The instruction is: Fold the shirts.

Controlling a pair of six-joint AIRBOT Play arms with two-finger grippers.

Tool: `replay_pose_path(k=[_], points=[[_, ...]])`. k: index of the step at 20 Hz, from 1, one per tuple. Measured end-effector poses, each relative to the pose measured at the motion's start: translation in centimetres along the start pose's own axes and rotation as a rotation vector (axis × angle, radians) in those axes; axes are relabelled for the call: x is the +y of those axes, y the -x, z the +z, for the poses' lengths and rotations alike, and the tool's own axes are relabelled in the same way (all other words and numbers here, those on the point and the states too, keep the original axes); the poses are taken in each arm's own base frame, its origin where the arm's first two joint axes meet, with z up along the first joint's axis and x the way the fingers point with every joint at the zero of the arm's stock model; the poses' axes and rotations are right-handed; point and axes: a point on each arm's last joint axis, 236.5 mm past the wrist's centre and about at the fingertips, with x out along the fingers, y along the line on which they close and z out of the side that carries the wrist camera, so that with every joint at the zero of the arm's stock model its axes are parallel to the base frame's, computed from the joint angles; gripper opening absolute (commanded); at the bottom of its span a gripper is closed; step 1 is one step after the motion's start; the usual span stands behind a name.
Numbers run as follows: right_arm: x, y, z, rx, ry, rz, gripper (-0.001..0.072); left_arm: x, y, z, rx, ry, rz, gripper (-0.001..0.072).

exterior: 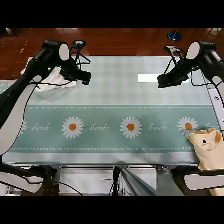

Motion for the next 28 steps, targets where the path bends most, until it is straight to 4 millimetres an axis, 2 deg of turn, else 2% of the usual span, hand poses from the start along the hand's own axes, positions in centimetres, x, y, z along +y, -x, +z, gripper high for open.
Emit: replay_pose_path(k=[15, 17, 19, 23, 26, 28], points=[[0.0, 0.0, -0.1, 0.005, 0.000, 0.001, 0.0422, -0.2, -0.1, 0.0, 0.000, -0.006, -0.001, 0.0683], [0.0, 0.0, -0.1, 0.004, 0.000, 0.001, 0.0423, 0.5, 0.0, 0.9, -0.036, -0.027, 0.021, 0.0688], [0.0, 0.0, -0.1, 0.004, 0.000, 0.000, 0.0423, 3.0, 0.5, 2.0, -0.078, -0.055, 0.100, 0.0720], [0.0, 0.0, 0.2, -0.006, 0.000, -0.001, 0.0423, 10.9, 2.7, 3.9, -0.149, -0.030, 0.281, 0.0720], [-0.1, 0.0, 0.6, -0.023, 0.000, -0.003, 0.0423, 16.3, 3.2, 3.6, -0.164, 0.087, 0.326, 0.0720], [-0.1, 0.0, 0.8, -0.033, 0.000, -0.004, 0.0422, 19.0, 2.8, 2.8, -0.158, 0.165, 0.320, 0.0720]])
